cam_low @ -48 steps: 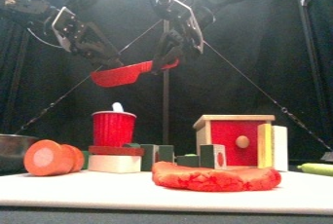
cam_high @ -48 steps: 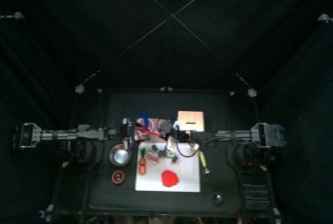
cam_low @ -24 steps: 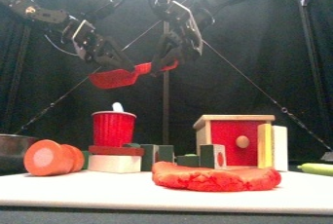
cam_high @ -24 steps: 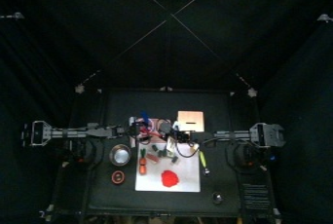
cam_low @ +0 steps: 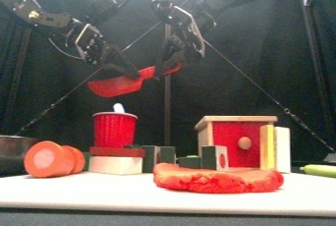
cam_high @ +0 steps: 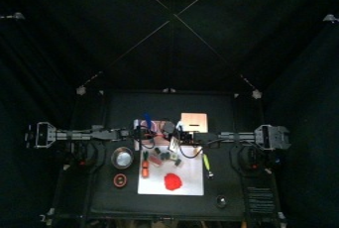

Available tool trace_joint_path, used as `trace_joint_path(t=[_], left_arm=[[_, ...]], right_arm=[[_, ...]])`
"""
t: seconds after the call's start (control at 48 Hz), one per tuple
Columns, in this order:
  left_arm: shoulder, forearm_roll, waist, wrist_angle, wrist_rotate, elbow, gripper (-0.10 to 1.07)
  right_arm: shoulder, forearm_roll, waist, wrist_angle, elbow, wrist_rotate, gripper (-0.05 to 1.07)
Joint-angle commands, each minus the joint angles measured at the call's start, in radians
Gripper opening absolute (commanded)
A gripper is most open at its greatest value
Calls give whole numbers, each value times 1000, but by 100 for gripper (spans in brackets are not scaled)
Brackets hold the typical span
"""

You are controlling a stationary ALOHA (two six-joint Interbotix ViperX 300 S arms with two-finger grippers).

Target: Cut carrot

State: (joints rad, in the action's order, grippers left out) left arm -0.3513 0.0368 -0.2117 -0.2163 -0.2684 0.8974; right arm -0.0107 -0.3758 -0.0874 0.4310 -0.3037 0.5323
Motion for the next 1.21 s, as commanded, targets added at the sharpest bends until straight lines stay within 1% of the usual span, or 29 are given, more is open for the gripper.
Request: trace_joint_path(t=[0.0,0.125,0.375,0.458,0.542,0.625,0.812,0.938,1.104,1.188], left_arm=[[-3,-3,-12,-72,6,-14,36],[-5,-15,-23,-117,8,5,35],[-8,-32,-35,-137,6,15,35],[-8,-34,-37,-138,6,17,35],[-11,-34,-38,-138,8,21,35],[-14,-40,-41,-140,9,26,35],[-17,-49,-54,-172,6,51,35],[-23,-48,-77,-252,6,89,35],[-32,-48,-110,-426,9,147,35],[-28,-49,-118,-459,11,158,35]], right_arm=[[-17,2,0,-26,23,6,13],[-25,-2,2,-52,9,5,22],[-48,-8,2,-74,-17,6,57],[-61,-23,2,-78,-29,8,66],[-78,-32,2,-103,-43,8,71],[-94,-34,2,-135,-61,15,74],[-130,-35,0,-152,-107,14,74],[-173,-43,-3,-155,-156,14,74],[-224,-52,-6,-164,-225,20,74],[-241,-48,-8,-178,-252,21,74]])
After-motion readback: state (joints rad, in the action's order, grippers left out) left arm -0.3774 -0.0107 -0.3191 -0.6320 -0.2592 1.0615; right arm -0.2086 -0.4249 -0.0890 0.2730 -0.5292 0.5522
